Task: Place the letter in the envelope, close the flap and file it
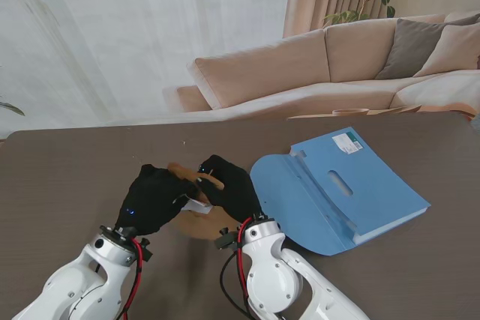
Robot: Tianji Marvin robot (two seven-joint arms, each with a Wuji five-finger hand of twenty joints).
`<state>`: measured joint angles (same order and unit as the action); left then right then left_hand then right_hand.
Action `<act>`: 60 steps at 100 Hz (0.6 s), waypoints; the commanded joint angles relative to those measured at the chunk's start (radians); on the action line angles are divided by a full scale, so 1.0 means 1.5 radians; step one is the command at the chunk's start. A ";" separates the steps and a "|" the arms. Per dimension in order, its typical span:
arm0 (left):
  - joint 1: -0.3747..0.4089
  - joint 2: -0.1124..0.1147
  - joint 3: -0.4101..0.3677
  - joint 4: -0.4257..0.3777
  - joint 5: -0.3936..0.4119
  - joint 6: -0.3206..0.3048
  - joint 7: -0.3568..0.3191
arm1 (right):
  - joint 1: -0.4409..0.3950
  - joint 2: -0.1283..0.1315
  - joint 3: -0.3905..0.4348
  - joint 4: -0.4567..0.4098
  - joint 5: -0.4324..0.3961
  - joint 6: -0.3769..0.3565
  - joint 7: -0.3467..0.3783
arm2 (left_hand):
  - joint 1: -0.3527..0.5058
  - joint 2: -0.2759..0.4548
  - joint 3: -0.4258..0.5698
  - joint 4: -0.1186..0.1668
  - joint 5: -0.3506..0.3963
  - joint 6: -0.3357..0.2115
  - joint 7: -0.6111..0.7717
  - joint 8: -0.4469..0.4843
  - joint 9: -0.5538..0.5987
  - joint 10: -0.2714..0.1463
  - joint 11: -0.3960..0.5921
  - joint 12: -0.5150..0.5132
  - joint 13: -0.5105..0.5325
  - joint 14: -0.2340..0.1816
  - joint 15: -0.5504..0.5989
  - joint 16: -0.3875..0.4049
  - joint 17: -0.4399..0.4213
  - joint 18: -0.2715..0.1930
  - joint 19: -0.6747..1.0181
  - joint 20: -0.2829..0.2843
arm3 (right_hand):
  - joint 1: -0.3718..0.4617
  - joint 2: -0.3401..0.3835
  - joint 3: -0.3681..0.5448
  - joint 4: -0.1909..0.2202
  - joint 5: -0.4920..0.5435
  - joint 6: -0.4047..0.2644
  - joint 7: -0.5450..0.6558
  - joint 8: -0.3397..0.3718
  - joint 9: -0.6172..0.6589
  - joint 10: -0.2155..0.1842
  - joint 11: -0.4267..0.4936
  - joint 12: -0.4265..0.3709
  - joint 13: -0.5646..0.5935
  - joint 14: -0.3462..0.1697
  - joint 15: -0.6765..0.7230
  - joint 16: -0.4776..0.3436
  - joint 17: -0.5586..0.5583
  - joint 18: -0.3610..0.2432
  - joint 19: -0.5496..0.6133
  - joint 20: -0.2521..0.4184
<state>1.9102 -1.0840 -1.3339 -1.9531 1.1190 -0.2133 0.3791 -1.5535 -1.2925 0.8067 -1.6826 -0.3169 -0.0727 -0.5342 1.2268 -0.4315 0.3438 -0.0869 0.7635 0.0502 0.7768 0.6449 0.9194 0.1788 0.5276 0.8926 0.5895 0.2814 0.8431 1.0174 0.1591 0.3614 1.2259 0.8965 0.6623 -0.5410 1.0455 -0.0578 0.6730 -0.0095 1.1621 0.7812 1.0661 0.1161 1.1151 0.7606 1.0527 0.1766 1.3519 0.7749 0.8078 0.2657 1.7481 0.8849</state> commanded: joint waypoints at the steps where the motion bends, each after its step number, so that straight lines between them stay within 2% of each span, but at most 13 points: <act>1: -0.004 -0.001 -0.002 0.004 0.009 -0.015 0.003 | -0.003 -0.004 -0.003 -0.004 0.002 -0.002 0.009 | 0.011 -0.020 0.026 0.007 0.034 -0.034 0.032 0.003 -0.020 -0.017 -0.014 0.019 -0.026 -0.012 -0.011 0.011 -0.012 -0.019 -0.003 -0.005 | 0.028 0.018 0.025 0.046 -0.003 -0.023 0.040 0.027 -0.014 -0.011 0.015 0.005 0.011 0.011 0.019 0.007 0.012 -0.007 0.087 -0.003; 19: -0.012 0.001 -0.007 0.018 0.025 -0.047 0.027 | -0.001 -0.004 -0.003 -0.003 0.001 -0.002 0.010 | 0.005 -0.035 0.036 0.007 0.057 -0.053 0.034 -0.005 -0.023 -0.027 -0.018 0.032 -0.028 -0.022 -0.019 0.014 -0.012 -0.023 -0.007 -0.005 | 0.028 0.019 0.025 0.046 -0.003 -0.023 0.040 0.028 -0.013 -0.012 0.015 0.005 0.011 0.011 0.019 0.007 0.012 -0.007 0.087 -0.002; 23: -0.014 0.002 -0.008 0.020 0.028 -0.054 0.033 | -0.001 -0.004 -0.004 -0.002 0.001 -0.002 0.010 | -0.009 -0.043 0.062 0.000 0.060 -0.058 0.038 -0.011 -0.019 -0.028 -0.029 0.042 -0.025 -0.024 -0.025 0.022 -0.012 -0.024 -0.008 -0.005 | 0.028 0.019 0.025 0.047 -0.003 -0.023 0.040 0.028 -0.013 -0.011 0.015 0.005 0.011 0.011 0.019 0.007 0.012 -0.007 0.087 -0.002; 60: -0.039 0.008 0.001 0.053 0.069 -0.101 0.103 | 0.000 -0.004 -0.003 -0.003 0.007 -0.002 0.012 | -0.023 -0.052 0.081 -0.004 0.063 -0.073 0.048 -0.012 -0.017 -0.041 -0.027 0.046 -0.018 -0.037 -0.027 0.021 -0.004 -0.033 -0.010 -0.007 | 0.028 0.019 0.024 0.048 -0.002 -0.024 0.039 0.029 -0.013 -0.011 0.015 0.005 0.011 0.011 0.020 0.007 0.013 -0.006 0.087 -0.002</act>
<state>1.8522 -1.0695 -1.3336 -1.8709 1.2218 -0.3560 0.5529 -1.5492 -1.2930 0.8039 -1.6806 -0.3118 -0.0734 -0.5309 1.1852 -0.4896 0.4100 -0.0869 0.8116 -0.0102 0.7774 0.6192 0.9099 0.1357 0.5016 0.9473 0.5811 0.2456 0.8107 1.0299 0.1551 0.3359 1.2152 0.8957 0.6623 -0.5410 1.0455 -0.0577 0.6730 -0.0095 1.1622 0.7896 1.0661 0.1161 1.1152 0.7608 1.0526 0.1766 1.3519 0.7749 0.8085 0.2657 1.7482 0.8849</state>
